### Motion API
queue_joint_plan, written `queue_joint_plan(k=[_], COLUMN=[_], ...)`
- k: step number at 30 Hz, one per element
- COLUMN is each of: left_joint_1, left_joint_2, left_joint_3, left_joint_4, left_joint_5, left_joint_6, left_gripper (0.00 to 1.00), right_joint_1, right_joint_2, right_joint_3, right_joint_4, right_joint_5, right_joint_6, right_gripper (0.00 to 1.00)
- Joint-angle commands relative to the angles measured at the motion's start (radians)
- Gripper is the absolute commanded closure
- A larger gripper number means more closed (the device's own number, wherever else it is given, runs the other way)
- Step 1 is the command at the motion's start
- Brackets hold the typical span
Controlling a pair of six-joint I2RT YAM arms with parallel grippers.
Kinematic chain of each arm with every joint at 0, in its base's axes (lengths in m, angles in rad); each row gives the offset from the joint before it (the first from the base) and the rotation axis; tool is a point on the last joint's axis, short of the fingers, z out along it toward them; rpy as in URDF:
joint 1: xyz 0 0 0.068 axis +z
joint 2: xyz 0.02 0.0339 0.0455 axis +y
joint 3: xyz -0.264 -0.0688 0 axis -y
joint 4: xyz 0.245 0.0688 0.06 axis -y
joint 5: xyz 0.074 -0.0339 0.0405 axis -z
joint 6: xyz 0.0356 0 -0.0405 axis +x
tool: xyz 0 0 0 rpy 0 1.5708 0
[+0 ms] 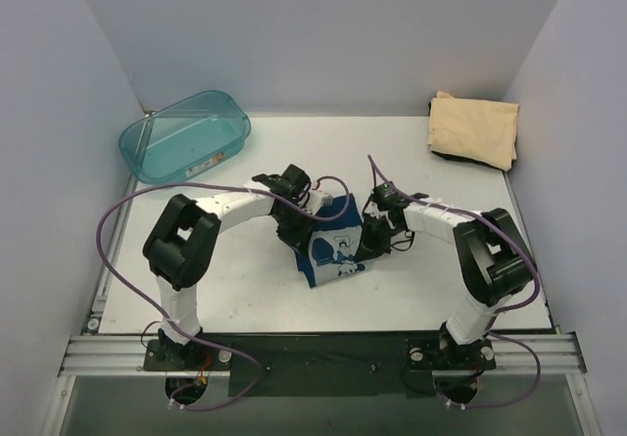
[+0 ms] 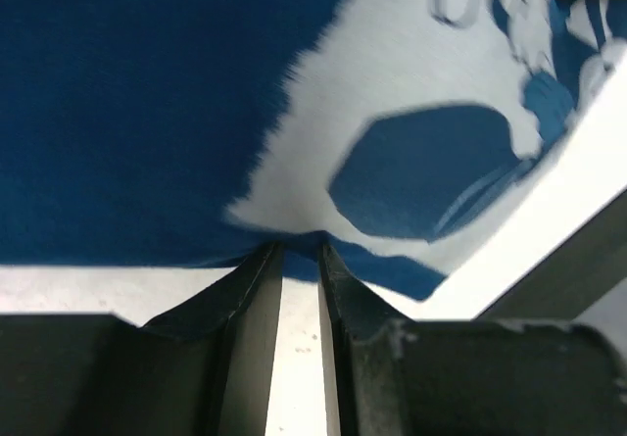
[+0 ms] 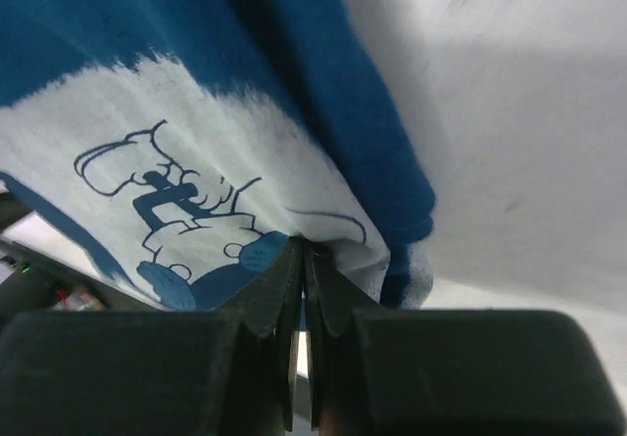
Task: Fold and stack the t-shirts
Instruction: Put the neatly folded tshirt into the corner of the board with the right arm
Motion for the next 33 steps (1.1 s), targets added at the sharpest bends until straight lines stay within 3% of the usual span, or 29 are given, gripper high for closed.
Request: queue_joint_plan(k=[1, 5, 8, 11, 15, 19, 20, 24, 28, 33], left_joint_1=[0.019, 0.052, 0.081, 0.09, 0.101, 0.116, 0.122, 0.165, 0.154, 0.116], left_joint_2=[0.069, 0.119, 0.1, 0.065, 0.024, 0.054, 0.069, 0.117, 0.028, -0.01], left_joint_3=[0.071, 0.135, 0.157, 0.168, 0.235, 0.304, 0.321, 0.332, 0.147, -0.019], left_joint_4=[0.092, 0.098, 0.061, 0.02, -0.043, 0.035, 0.061, 0.055, 0.164, 0.309], left_joint_5=[-0.06, -0.163, -0.133, -0.11, -0.003, 0.021, 0.002, -0.039, -0.036, 0.016], left_joint_6=[0.001, 0.075, 0.116, 0.168, 0.239, 0.158, 0.099, -0.092, -0.166, -0.252], left_gripper=[0.69, 0.69, 0.69, 0.66, 0.57, 0.47, 0.4, 0.27, 0.21, 0.21], right_joint_1=[0.077, 0.155, 0.15, 0.092, -0.052, -0.155, -0.164, -0.167, -0.15, -0.138], right_joint_2=[-0.078, -0.144, -0.187, -0.241, -0.261, -0.198, -0.177, -0.081, -0.078, -0.032], right_joint_3=[-0.097, -0.178, -0.208, -0.186, -0.081, 0.016, 0.031, 0.111, 0.026, -0.079], right_joint_4=[0.116, 0.122, 0.133, 0.122, 0.056, 0.038, 0.025, -0.06, -0.032, 0.129], right_joint_5=[0.01, 0.053, 0.064, 0.062, 0.058, 0.058, 0.053, 0.076, 0.064, -0.002], right_joint_6=[0.172, 0.257, 0.286, 0.24, 0.113, 0.021, 0.004, -0.025, 0.0, 0.066], right_gripper=[1.0, 1.0, 1.0, 1.0, 0.87, 0.71, 0.6, 0.43, 0.39, 0.38])
